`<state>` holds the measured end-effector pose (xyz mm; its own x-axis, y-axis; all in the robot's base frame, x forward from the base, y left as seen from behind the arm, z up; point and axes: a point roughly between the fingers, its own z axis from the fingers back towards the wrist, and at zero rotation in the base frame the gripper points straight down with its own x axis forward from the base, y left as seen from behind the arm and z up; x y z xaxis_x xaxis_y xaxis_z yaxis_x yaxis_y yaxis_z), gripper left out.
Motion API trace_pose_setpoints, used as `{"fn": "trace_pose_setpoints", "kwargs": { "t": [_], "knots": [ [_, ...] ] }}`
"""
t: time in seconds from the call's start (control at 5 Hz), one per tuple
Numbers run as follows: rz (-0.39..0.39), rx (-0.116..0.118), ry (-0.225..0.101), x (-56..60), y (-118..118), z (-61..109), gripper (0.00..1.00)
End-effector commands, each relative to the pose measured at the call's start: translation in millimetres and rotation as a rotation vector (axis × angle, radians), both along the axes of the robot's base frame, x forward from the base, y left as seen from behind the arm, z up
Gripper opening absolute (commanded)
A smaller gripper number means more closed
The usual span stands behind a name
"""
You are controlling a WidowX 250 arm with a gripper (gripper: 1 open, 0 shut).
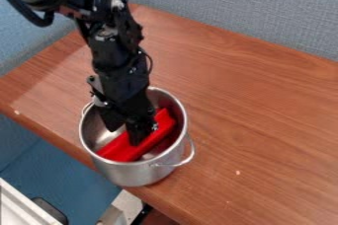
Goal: Move the red object from the metal pot to the table
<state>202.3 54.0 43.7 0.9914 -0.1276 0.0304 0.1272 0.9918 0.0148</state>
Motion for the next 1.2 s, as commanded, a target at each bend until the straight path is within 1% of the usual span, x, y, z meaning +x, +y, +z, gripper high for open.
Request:
{"fn": "trace_pose_setpoints", "kwargs": {
  "t": [0.0, 0.4, 0.6, 0.8, 1.0],
  "knots": [
    [-0.006, 0.003, 0.016, -2.6, 5, -2.6, 0.0],
    [-0.032, 0.005, 0.01, -0.1, 12, -18.2, 0.0],
    [-0.043, 0.008, 0.006, 0.3, -3, -18.0, 0.0],
    [-0.056, 0.009, -0.002, 0.3, -18, -16.2, 0.0],
    [-0.042, 0.013, -0.015, 0.3, -30, 2.5, 0.0]
  ]
}}
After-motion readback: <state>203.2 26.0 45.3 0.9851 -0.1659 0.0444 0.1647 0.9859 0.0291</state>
